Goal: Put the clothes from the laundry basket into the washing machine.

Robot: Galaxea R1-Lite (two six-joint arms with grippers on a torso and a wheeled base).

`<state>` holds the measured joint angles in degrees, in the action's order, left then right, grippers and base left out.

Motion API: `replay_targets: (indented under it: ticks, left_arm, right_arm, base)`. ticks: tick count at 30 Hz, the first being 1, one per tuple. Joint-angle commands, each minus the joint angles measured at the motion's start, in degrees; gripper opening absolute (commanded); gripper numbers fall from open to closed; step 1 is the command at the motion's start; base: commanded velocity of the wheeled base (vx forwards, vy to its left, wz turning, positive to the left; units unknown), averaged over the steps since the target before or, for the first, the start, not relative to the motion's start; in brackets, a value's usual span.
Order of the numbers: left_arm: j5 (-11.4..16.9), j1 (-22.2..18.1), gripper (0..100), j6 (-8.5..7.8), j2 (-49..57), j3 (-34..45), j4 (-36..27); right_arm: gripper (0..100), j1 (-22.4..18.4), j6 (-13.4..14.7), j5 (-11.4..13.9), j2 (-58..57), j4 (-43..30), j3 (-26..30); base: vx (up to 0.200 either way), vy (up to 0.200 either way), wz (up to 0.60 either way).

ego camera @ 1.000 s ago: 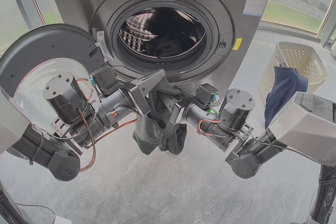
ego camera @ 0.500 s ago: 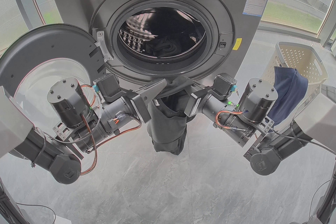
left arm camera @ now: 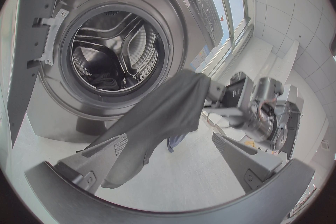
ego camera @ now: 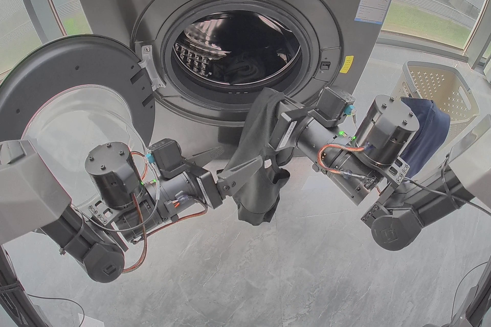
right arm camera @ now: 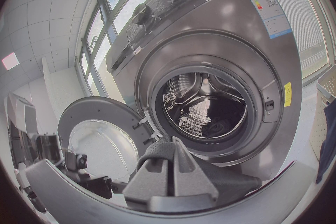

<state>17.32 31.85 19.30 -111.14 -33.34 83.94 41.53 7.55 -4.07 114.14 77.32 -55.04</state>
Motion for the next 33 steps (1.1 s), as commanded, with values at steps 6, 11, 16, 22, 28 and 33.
replay_targets:
  ticks: [6,11,16,22,28,33]
  left_arm:
    - [0.3,0.4,100,-2.86,-5.8,5.8,5.0]
    - [0.7,1.1,100,-4.44,-6.8,6.4,5.0]
    - [0.1,2.6,100,-4.53,-10.1,5.5,5.0]
    - [-0.2,3.0,100,-4.00,-14.6,0.0,5.0]
    - [-1.1,3.0,100,-3.83,-18.8,-5.4,5.0]
    - [-3.3,2.7,100,-3.74,-22.9,-11.0,5.1]
  right_arm:
    - [0,1.4,0.2,-1.9,0.2,-4.9,-7.4]
    - [0,1.4,0.5,-1.9,0.6,-6.4,-10.2]
    - [0,1.5,0.6,-1.9,1.2,-6.4,-12.0]
    - [0,1.8,0.7,-1.9,1.1,-6.4,-13.4]
    - [0,2.9,2.0,-2.6,0.8,-6.4,-14.4]
    - [0,3.7,3.4,-2.9,1.0,-6.4,-15.2]
  base:
    - [0.000,0.000,0.00]
    - [0.000,0.000,0.00]
    - [0.000,0.000,0.00]
    - [0.000,0.000,0.00]
    - [0.000,0.000,0.00]
    - [0.000,0.000,0.00]
